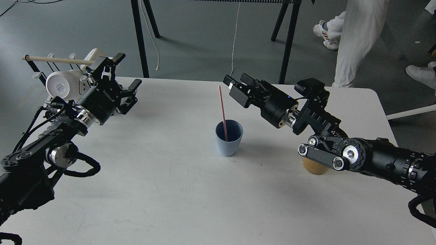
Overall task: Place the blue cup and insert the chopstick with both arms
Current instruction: 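Release the straw and retract the right gripper upward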
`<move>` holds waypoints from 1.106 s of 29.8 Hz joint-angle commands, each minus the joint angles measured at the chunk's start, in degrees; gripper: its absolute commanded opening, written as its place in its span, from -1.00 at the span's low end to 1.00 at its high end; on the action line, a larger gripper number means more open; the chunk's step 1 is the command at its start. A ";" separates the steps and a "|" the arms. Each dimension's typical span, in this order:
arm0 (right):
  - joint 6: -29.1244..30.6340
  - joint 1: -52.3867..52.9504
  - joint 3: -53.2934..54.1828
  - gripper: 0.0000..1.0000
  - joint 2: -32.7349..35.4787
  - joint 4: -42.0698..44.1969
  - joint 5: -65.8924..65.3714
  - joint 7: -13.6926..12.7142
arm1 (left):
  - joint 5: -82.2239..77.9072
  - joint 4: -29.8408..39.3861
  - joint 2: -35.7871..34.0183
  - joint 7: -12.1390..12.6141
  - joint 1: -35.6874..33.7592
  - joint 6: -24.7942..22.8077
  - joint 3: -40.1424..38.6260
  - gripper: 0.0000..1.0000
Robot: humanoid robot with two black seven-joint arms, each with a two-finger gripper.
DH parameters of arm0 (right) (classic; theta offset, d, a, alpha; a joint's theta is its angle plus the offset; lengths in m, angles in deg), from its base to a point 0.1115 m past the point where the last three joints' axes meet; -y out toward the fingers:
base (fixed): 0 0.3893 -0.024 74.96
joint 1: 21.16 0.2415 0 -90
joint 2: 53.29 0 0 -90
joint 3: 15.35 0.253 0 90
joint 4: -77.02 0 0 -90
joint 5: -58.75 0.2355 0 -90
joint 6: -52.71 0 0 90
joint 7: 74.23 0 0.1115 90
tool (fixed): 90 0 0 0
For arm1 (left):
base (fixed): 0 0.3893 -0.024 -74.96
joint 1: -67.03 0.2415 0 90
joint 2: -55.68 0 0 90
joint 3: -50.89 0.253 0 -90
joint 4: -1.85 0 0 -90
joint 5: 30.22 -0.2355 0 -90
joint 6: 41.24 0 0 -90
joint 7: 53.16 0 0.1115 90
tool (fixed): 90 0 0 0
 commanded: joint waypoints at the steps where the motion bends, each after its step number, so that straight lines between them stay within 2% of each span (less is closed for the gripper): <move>1: 0.00 0.13 8.63 0.84 3.32 -3.64 0.62 0.00 | 0.00 0.01 0.00 0.00 -0.06 0.00 -0.06 0.83; 5: 0.00 0.22 16.02 0.84 9.03 -9.88 7.98 0.00 | 0.00 0.01 0.09 0.00 -0.06 0.00 -0.15 0.84; 12: 0.00 -1.45 25.61 0.82 23.09 -23.59 31.79 0.00 | 2.90 0.09 0.35 0.00 -0.41 0.00 -0.15 0.83; 16: 0.13 -5.22 29.30 0.83 28.29 -27.64 45.07 0.00 | 3.25 0.62 0.26 0.00 -0.85 0.00 -0.24 0.83; 18: 8.36 -7.42 30.10 0.84 29.79 -27.39 48.78 0.00 | 3.34 0.88 0.09 0.00 -1.03 0.00 -0.32 0.83; 22: 29.79 -11.46 30.28 0.84 32.33 -25.11 50.81 0.00 | 3.51 0.89 -0.18 0.00 -1.47 0.00 -0.32 0.83; 26: 46.07 -13.14 30.28 0.90 32.78 -20.98 50.81 0.00 | 3.78 0.89 -0.35 0.00 -1.47 0.00 -0.32 0.83; 29: 53.12 -13.32 30.19 0.97 32.08 -16.24 50.81 0.00 | 4.74 0.89 -0.35 0.00 -1.55 0.00 -1.20 0.84; 33: 54.45 -13.58 30.19 0.97 31.55 -14.73 50.90 0.00 | 6.32 0.80 -0.44 0.00 -1.55 0.00 -2.17 0.83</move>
